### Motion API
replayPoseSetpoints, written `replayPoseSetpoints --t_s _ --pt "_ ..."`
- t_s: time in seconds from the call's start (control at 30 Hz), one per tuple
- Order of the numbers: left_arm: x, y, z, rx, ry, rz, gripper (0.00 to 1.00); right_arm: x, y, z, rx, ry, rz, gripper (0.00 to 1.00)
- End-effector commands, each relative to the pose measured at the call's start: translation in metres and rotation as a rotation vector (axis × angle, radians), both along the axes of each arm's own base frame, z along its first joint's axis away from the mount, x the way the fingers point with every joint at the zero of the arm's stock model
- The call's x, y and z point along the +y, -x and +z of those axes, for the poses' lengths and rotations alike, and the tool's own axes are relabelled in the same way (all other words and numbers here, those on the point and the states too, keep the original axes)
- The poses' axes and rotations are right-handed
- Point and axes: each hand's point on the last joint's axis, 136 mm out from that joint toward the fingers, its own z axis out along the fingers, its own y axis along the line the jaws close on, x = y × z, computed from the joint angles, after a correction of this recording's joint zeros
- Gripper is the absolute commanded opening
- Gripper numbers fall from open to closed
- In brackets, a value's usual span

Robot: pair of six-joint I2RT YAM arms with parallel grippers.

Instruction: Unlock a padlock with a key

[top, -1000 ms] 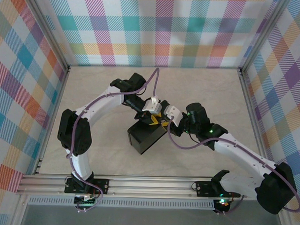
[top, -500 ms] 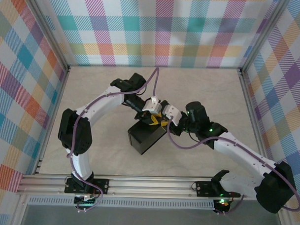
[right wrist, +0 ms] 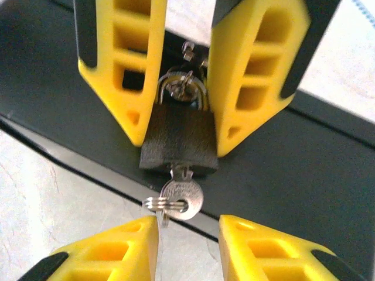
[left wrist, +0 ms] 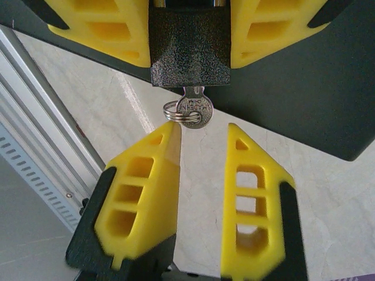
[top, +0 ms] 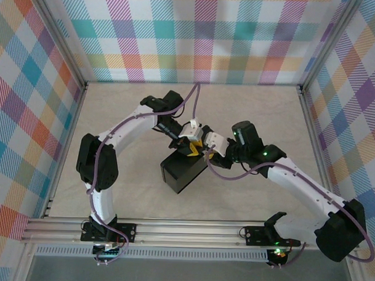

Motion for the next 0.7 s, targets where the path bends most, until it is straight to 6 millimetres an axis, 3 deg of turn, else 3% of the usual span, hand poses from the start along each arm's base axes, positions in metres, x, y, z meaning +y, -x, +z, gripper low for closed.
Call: replayPoseSetpoints --t_s 0.0,0.33,0.67 --pt "0.007 0.005 -0.014 0.054 -0.057 -0.006 0.21 0.002 0.006 0.004 -0.05 -0.012 0.061 0.33" --pt "0.008 0.007 -0.012 0.061 -0.064 -0.008 0.21 0.015 -0.007 0.027 -0.188 -0.098 0.045 0.24" --pt "0.009 0.009 -0.013 0.07 -0.064 -0.012 0.2 0.029 -0.006 0.026 -0.229 -0.091 0.047 0.28"
